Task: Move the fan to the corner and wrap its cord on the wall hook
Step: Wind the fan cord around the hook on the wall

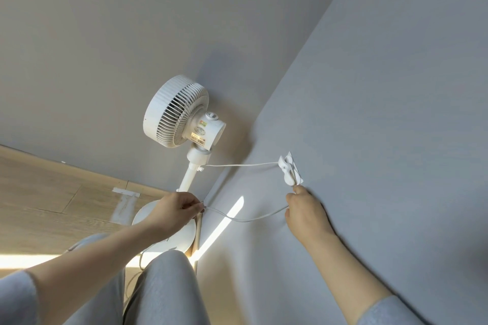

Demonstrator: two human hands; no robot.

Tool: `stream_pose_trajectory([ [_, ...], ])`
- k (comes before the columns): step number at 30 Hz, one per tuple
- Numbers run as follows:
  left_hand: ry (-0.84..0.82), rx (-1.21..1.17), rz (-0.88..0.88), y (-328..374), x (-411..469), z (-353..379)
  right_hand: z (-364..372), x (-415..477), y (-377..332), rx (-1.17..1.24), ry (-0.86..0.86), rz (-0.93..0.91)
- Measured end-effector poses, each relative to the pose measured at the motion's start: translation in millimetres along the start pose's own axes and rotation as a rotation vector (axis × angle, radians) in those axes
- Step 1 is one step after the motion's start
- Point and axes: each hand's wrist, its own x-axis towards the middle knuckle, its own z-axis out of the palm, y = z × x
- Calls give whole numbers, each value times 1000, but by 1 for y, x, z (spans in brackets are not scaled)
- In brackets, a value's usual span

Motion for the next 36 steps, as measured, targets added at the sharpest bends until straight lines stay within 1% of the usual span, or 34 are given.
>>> stream_pose_trajectory([
  [5, 26, 9, -34, -5, 0, 0, 18, 1, -9, -29, -16, -8],
  [12, 139, 59, -76, -13, 6, -11, 23, 19, -24, 43, 109, -4],
  [17, 176, 104, -89, -24, 16, -11, 18, 39, -28, 70, 122, -80],
  [20, 176, 121, -92, -28, 22, -8, 18, 52, -30, 59, 45, -165],
  [24, 170, 144, -105, -31, 31, -4, 18, 69, -38, 130, -183, -297],
  [25, 167, 146, -108, -32, 34, -3, 18, 73, -40, 124, -218, -330],
  [27, 160, 141, -121, -34, 39, 0, 20, 83, -44, 79, -249, -370],
  [30, 137, 124, -144, -36, 46, 6, 26, 99, -46, 9, -279, -379],
  [36, 74, 100, -166, -42, 63, 11, 39, 134, -45, -81, -276, -368],
])
